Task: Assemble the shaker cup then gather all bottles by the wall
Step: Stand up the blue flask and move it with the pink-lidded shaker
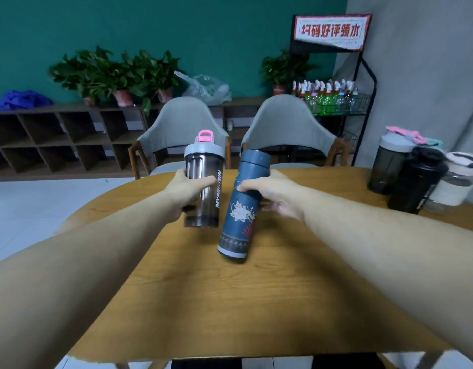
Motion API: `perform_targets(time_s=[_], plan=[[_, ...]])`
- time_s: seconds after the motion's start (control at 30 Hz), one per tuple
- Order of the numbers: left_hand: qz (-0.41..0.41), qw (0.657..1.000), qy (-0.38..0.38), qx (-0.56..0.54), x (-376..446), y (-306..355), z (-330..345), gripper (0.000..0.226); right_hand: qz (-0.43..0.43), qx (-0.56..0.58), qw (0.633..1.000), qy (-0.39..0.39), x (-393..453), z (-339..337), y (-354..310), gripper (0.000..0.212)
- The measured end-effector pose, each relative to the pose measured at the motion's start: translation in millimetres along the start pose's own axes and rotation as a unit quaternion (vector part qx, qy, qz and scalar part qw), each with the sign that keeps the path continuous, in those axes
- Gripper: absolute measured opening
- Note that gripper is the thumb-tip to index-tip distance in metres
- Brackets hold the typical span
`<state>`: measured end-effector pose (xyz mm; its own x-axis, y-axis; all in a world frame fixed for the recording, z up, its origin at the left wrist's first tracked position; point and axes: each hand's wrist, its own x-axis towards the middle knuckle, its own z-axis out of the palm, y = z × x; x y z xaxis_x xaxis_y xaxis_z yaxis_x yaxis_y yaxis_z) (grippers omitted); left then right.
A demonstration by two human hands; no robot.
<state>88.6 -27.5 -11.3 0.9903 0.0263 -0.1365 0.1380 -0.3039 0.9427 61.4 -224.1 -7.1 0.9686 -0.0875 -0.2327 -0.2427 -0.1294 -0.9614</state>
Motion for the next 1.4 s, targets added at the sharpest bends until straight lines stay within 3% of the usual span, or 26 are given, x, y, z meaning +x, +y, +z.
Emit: perform_targets(time_s=[0.17,0.33,0.43,0.57,0.7,0.87,1.1,1.4], plan=[[0.067,0.997,-0.04,0.004,-14,34,75,0.066,-0.048,0.032,0.995,0.083,-15,-87,6,0.068],[0.114,0.989,-0.093,0.022,-23,56,167,0.091,-0.07,0.015,0.985,0.154,-28,-179,26,0.075],[0.133,0.984,-0.119,0.016,-34,64,221,0.094,-0.067,-0.01,0.98,0.185,-36,-226,40,0.076],[0.134,0.977,-0.167,-0.001,-47,68,290,0.094,-0.073,-0.046,0.97,0.226,-51,-281,55,0.077],[0.138,0.968,-0.21,-0.003,-53,69,355,0.098,-0.077,-0.081,0.954,0.279,-59,-335,73,0.091],[0.14,0.962,-0.234,-0.025,-57,69,410,0.1,-0.07,-0.097,0.939,0.323,-61,-391,86,0.081],[0.155,0.96,-0.232,-0.017,-55,68,452,0.1,-0.076,-0.078,0.936,0.336,-52,-436,97,0.085],[0.161,0.963,-0.217,-0.013,-55,74,471,0.102,-0.074,-0.071,0.957,0.27,-33,-450,90,0.089]])
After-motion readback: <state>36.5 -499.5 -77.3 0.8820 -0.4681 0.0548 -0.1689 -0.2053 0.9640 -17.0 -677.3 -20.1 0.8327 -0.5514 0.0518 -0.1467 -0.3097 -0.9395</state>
